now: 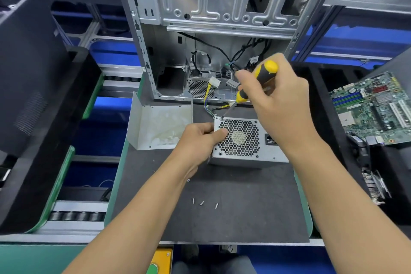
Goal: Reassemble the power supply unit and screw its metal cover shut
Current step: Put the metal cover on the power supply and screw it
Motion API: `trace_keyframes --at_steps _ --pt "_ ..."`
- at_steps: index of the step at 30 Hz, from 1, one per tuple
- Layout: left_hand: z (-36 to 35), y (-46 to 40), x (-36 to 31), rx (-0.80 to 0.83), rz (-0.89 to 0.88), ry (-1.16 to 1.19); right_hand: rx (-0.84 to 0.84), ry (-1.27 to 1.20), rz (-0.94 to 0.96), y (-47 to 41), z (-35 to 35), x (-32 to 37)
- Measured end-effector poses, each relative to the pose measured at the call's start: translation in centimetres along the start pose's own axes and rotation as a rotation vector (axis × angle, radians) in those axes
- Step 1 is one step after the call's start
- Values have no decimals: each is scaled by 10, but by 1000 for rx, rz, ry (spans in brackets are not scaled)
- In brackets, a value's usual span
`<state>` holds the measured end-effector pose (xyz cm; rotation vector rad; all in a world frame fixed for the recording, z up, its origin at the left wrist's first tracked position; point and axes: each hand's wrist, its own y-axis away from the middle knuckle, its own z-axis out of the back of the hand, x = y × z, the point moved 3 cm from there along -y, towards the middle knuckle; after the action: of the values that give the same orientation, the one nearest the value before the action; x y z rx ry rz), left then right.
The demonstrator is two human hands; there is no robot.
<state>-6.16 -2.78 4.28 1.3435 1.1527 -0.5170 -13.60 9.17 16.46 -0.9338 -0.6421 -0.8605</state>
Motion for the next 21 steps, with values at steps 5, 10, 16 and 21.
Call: trace_keyframes --at_steps 5,10,16,21 --pt "1 0 -1 -8 -5 -28 260 375 202 -13 1 44" --pt "0 -1 -3 -35 0 -45 585 842 281 -27 -5 63" --pt "-1 1 -7 -25 13 -30 721 1136 416 -34 -3 74" --pt "-2 2 -13 -51 8 -63 890 1019 219 -31 -7 73"
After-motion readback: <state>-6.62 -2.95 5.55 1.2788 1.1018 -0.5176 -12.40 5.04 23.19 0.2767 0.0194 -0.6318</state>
